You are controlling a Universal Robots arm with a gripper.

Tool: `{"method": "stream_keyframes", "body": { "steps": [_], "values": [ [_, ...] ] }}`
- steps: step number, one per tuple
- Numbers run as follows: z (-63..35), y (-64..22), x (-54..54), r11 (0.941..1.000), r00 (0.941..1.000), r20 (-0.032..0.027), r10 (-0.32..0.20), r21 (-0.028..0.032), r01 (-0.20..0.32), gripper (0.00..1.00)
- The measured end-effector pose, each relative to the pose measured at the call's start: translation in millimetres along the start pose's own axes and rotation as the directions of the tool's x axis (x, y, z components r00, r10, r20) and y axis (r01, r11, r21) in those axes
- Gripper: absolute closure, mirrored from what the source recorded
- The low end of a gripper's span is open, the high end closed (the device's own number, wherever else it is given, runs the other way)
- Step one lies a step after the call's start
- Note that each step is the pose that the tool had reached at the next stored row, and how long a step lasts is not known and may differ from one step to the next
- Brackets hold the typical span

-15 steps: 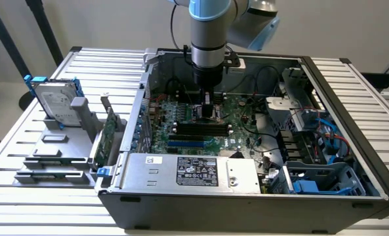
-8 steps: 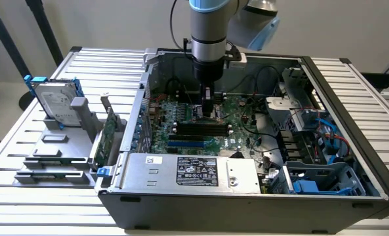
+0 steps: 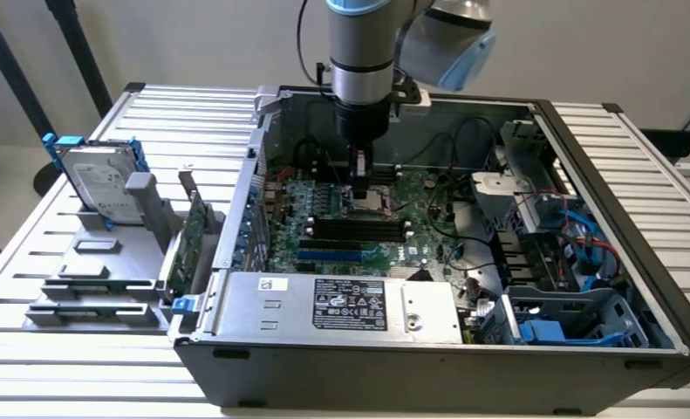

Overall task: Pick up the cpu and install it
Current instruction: 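Place the cpu into insertion slot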

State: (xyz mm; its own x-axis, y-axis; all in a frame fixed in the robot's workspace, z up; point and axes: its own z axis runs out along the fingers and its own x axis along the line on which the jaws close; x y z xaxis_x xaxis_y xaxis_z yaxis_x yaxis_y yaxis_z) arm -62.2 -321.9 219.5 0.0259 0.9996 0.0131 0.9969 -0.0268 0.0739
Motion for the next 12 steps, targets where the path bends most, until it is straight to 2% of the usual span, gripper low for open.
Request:
{"method": "stream_keyframes", "body": {
  "steps": [2,3,5,9,12],
  "values": [
    [-0.7,-6.2,-0.3,1.0,1.0,-0.0005,0.0,0.0,0.0,0.76],
    [-1.2,-9.7,-0.4,1.0,1.0,-0.0008,0.0,0.0,0.0,0.76],
    [-2.2,-16.8,-0.7,1.0,1.0,-0.0011,0.0,0.0,0.0,0.87],
    [-4.3,-27.6,-1.4,1.0,1.0,-0.0013,0.0,0.0002,0.0,0.89],
    [-4.4,-28.3,-1.4,1.0,1.0,-0.0014,0.0,0.0,0.0,0.89]
  ]
}}
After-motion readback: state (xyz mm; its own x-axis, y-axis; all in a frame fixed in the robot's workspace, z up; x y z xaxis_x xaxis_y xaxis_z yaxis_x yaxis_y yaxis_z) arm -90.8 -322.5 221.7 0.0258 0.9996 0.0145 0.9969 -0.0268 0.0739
